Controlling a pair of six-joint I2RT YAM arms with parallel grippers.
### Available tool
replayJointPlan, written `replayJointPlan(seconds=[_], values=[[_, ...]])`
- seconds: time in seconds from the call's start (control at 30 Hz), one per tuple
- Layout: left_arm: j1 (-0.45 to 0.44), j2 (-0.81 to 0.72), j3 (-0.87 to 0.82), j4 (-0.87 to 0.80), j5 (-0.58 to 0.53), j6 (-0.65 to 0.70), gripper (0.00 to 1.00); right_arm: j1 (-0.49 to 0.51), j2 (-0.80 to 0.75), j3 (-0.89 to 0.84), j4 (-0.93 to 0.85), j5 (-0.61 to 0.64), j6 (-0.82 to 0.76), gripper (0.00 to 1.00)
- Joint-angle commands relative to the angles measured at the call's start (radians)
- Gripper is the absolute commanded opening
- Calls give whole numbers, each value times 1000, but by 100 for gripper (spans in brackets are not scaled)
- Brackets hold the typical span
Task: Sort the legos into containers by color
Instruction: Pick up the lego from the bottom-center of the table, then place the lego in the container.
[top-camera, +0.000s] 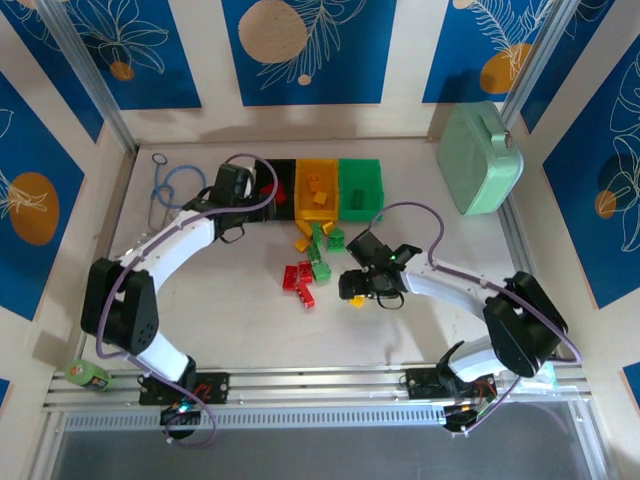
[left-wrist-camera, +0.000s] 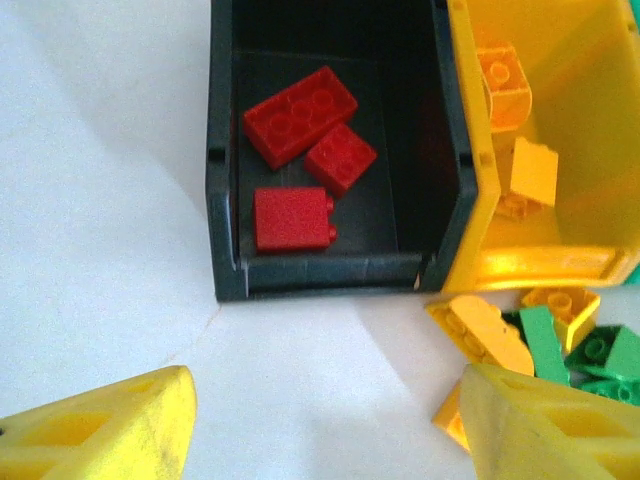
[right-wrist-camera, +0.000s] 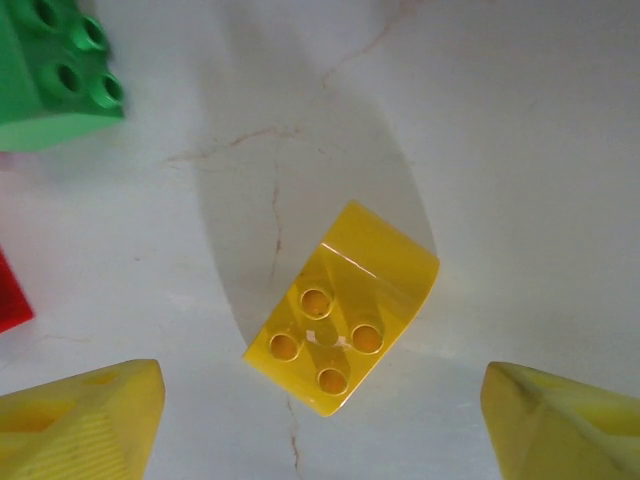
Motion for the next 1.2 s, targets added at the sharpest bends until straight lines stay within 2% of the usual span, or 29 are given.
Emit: replayJointPlan(seconds=[0.0,0.23,0.4,0.53,0.77,0.87,1.17], values=[[-12,-55,-64,31,-8,-30,69,14,66,39,-19,-16,55,79],[-15,-114,-171,32,-26,-25,69,66,223,149,-116,63,144,65],[-16,-148,-223,40,-32,-16,68,96,280,210,-173,102,165,46],[-15,-163,-257,41,-11,-21,68,118,285,259,-196,131,155,36],[-19,-230,-416,128,103,-71,67,71,289,446,-248,155,22,32],[-43,-278,-481,122,101,-88,67,30,320,562,-266,148,-51,32],[-119,-437,-656,122,93,-170,67,-100,561,983,-340,82,-213,33]])
